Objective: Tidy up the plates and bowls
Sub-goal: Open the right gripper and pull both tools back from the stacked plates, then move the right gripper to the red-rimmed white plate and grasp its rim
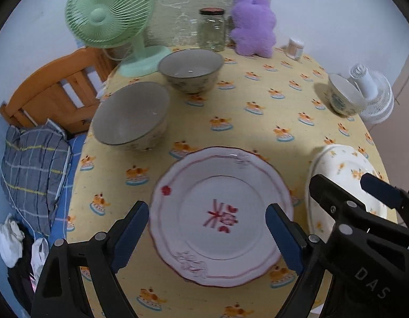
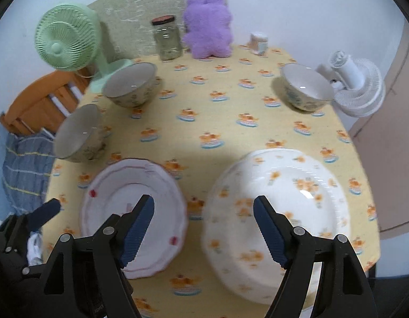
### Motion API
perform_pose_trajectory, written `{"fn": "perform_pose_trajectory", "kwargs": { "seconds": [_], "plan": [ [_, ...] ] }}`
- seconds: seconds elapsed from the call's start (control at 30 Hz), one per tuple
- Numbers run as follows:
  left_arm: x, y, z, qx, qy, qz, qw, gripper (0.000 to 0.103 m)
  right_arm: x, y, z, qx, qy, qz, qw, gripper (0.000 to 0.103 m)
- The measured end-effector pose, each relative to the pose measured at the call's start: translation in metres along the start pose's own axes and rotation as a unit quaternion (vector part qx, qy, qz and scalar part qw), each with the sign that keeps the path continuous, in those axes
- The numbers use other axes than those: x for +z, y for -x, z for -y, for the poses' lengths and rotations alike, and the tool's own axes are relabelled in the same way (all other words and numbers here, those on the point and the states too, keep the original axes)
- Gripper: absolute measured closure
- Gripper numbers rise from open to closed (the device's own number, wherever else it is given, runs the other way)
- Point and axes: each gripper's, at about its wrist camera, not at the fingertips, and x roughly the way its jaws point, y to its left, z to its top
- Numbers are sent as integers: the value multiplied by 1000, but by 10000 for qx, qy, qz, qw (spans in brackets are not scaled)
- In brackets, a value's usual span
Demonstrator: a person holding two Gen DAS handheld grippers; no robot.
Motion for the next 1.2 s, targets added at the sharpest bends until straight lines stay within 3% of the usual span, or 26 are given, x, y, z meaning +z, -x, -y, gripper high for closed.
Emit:
{"fn": "perform_pose_trajectory", "kwargs": {
  "seconds": [0.33,0.63,0.8,1.0,1.2],
  "plan": [
    [-5,-30,-29,274,84,-21,9996,13,-3,-38,-30,51,205,-74,9997,23],
    [-10,-60,-42,188,303,-281,9990,19,-2,-67,-47,-52,467,-226,9986,25],
    [-13,-73,-46,67,419,-475,9980,30,-2,-82,-53,-73,531,-431,9976,31],
    [-13,-83,-47,-6,456,-622,9970,46,-1,-95,-55,-188,591,-571,9964,32],
    [-13,-84,-48,-63,438,-637,9970,50,1,-107,-53,-228,577,-769,9951,32]
  ]
}}
